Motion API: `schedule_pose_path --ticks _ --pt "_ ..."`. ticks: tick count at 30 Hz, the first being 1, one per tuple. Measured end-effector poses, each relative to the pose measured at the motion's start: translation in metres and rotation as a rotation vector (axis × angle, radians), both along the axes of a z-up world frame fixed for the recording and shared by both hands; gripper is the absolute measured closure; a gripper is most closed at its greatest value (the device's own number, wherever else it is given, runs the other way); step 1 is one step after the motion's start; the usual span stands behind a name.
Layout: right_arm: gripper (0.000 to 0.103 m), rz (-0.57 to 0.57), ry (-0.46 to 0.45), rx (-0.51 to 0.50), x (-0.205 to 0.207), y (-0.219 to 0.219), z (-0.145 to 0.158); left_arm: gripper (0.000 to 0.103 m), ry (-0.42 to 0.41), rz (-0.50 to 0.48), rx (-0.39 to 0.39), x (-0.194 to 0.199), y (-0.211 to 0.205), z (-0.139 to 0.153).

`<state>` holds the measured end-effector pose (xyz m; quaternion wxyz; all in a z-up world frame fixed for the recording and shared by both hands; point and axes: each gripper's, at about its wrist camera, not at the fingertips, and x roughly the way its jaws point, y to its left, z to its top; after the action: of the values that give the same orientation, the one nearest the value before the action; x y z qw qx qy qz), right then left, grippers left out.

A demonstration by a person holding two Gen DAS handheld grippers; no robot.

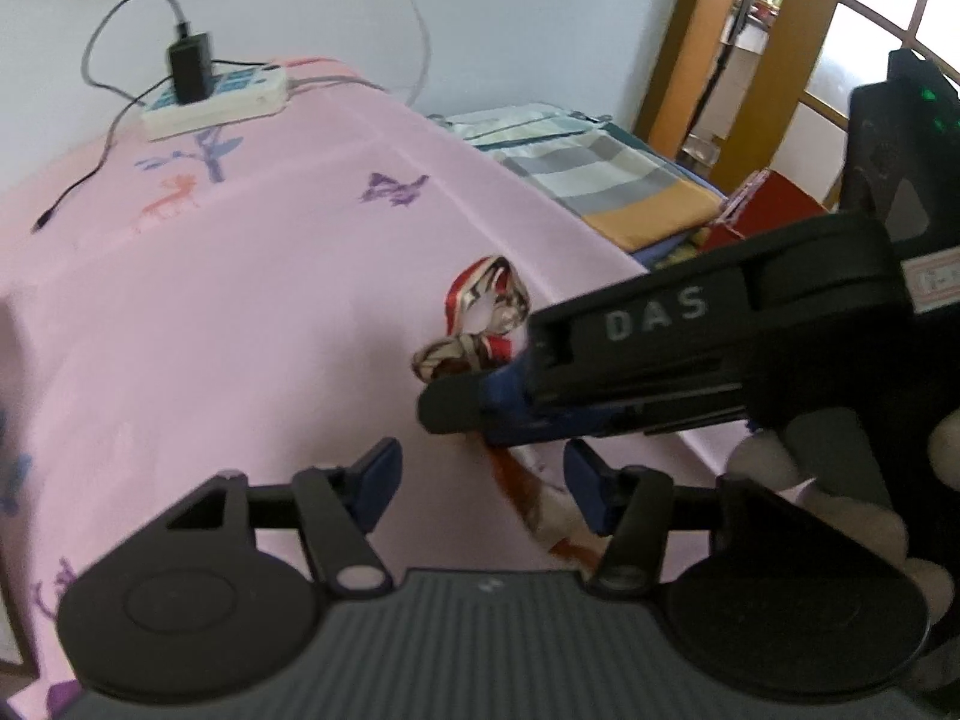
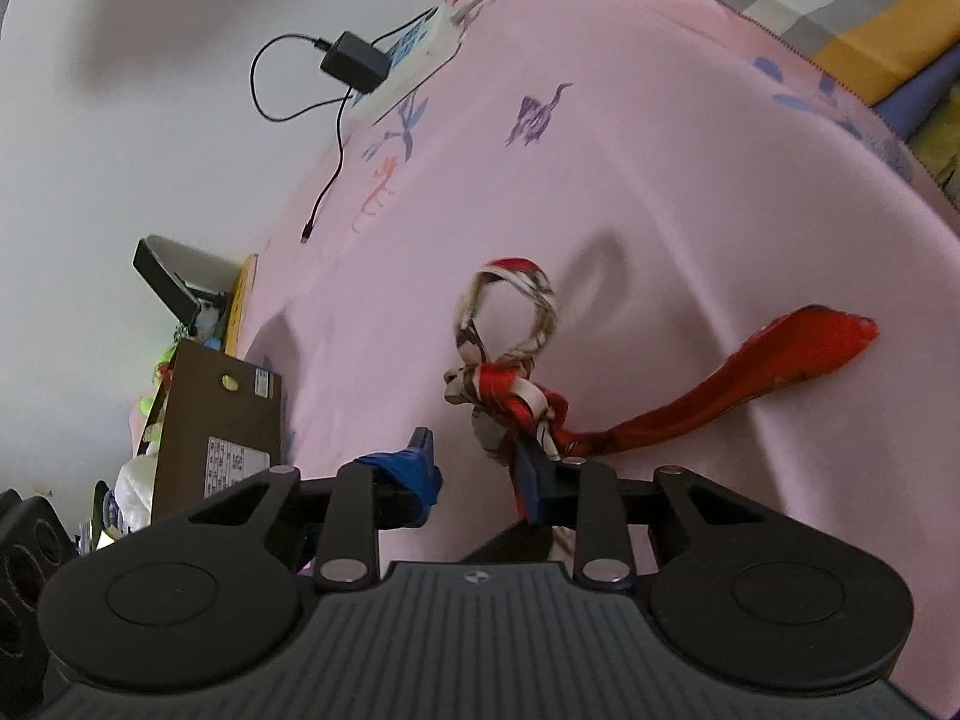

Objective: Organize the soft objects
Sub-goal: 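Grasp the red-and-white scarf with the right gripper and lift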

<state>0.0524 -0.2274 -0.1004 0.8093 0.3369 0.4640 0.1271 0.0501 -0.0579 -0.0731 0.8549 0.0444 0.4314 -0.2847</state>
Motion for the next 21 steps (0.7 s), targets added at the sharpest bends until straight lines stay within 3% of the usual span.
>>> schedule_pose_path --ticks 5,10,12,16,21 --pt "0.087 -0.031 -0.100 -0.067 -0.008 0.002 0.020 0.046 0.009 0.024 -0.038 -0.004 0.019 0.001" --pt "0.084 -0.098 -0.113 -0.099 -0.002 -0.011 0.016 0.041 -0.011 0.018 -0.063 0.000 0.019 0.002" --pt "0.084 -0.076 -0.116 -0.124 0.005 -0.009 0.011 0.040 -0.002 0.021 -0.078 0.007 0.016 -0.001" --pt "0.083 -0.069 -0.072 -0.084 0.017 -0.012 -0.006 0.040 0.029 0.028 -0.097 0.022 0.009 -0.011" --pt "0.087 -0.053 -0.059 -0.002 0.020 -0.007 -0.015 0.060 0.046 0.037 -0.110 0.027 0.003 -0.018"
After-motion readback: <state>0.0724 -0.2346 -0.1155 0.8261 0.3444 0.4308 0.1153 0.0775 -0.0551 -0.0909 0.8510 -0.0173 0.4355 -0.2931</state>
